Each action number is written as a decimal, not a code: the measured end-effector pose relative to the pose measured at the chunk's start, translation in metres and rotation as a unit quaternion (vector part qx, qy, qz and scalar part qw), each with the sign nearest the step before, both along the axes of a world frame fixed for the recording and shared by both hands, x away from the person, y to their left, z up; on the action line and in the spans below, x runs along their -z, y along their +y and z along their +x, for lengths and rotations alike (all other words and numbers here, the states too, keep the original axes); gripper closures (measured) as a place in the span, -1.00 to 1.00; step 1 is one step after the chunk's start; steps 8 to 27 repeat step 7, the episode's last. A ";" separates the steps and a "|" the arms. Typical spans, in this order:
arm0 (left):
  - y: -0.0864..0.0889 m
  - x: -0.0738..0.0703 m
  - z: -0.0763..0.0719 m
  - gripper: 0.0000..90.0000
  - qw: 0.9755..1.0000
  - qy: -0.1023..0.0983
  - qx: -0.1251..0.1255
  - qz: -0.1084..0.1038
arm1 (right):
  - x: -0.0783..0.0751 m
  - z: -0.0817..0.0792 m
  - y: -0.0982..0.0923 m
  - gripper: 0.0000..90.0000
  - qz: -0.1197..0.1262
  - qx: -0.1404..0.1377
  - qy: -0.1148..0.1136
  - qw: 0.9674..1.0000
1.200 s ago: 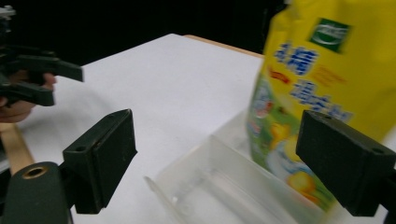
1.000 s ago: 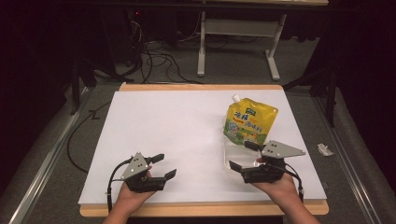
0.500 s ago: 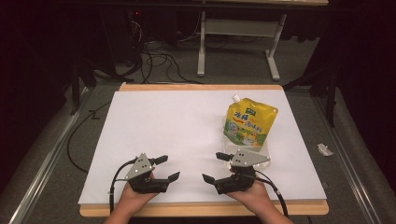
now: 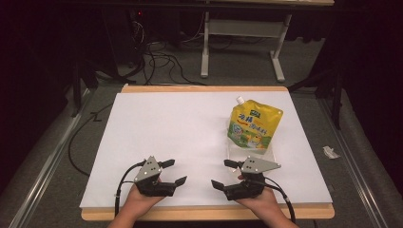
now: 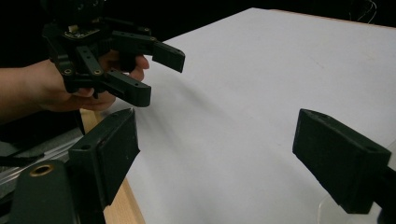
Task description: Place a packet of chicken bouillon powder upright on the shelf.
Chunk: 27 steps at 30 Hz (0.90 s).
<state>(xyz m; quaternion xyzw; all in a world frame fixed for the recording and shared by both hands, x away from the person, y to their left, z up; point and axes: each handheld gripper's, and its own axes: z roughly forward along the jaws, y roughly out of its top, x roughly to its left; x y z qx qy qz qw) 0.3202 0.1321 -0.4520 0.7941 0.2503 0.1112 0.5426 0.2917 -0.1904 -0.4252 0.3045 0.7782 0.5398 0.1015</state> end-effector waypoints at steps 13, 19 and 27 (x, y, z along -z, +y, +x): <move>0.002 -0.001 -0.001 -0.42 1.000 0.000 0.000 -0.003 | 0.000 0.000 0.000 -0.67 0.001 0.003 0.003 1.000; 0.002 -0.001 -0.001 -0.42 1.000 0.000 0.000 -0.003 | 0.000 0.000 0.000 -0.67 0.001 0.003 0.003 1.000; 0.002 -0.001 -0.001 -0.42 1.000 0.000 0.000 -0.003 | 0.000 0.000 0.000 -0.67 0.001 0.003 0.003 1.000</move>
